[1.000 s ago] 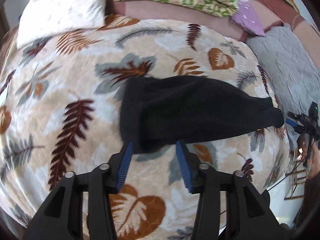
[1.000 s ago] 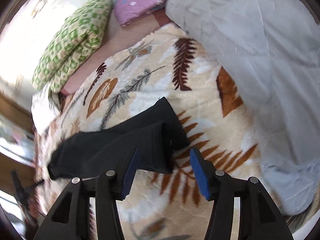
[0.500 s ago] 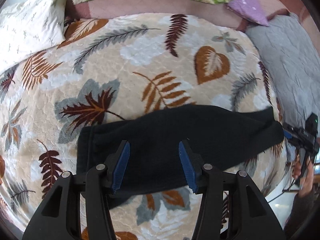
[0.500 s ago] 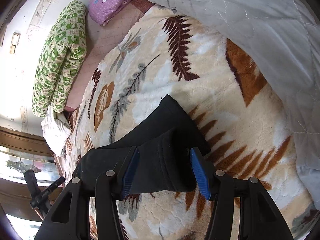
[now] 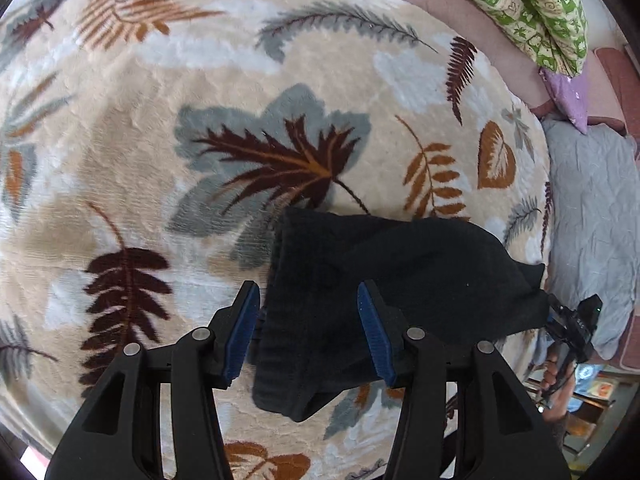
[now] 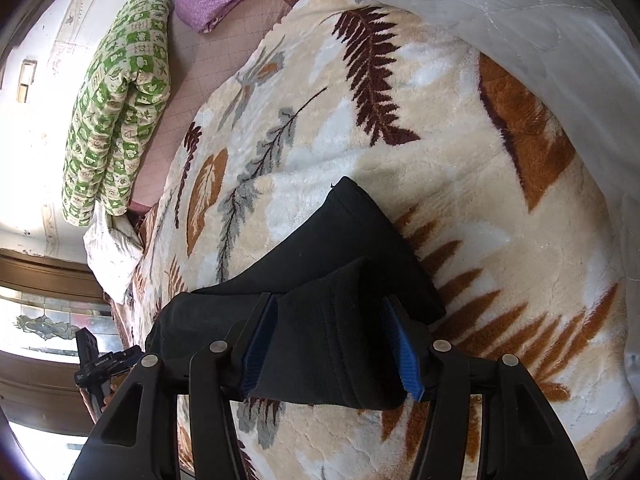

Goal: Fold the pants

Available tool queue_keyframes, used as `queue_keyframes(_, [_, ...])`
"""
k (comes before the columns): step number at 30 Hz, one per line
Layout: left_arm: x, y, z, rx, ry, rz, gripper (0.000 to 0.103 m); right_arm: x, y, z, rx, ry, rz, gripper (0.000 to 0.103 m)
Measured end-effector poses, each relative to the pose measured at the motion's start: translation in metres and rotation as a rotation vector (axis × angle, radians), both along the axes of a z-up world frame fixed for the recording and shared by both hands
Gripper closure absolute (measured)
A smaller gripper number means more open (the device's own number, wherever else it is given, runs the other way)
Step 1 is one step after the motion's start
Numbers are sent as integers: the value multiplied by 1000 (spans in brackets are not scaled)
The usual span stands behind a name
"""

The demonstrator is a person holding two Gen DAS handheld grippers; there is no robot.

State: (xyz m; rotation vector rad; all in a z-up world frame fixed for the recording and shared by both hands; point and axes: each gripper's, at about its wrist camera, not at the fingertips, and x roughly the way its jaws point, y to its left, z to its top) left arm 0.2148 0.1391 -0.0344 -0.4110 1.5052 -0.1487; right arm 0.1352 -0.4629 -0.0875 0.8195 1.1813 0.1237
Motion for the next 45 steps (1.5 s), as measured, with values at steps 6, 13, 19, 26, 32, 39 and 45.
queue_keyframes(6, [-1, -15, 9, -104, -100, -33, 53, 0, -1, 1, 1, 14, 7, 43])
queue_keyframes(13, [-14, -33, 17, -124, -144, -74, 79, 8, 5, 5, -37, 3, 73, 48])
queue_keyframes(19, [-19, -33, 2, -125, -127, -44, 84, 23, 36, 35, -277, -16, 273, 96])
queue_keyframes(26, [-21, -9, -6, -149, -110, 66, 85, 43, 66, 115, -480, -367, 361, 96])
queue_keyframes(32, [-23, -5, -11, -175, -95, 66, 85, 34, 71, 76, -536, -389, 420, 96])
queue_keyframes(39, [-16, -16, -12, -169, -70, 7, 78, 21, 48, 35, -481, -304, 358, 95])
queue_keyframes(45, [-20, -5, 12, -85, -179, 83, 91, 23, 52, 46, -476, -353, 346, 95])
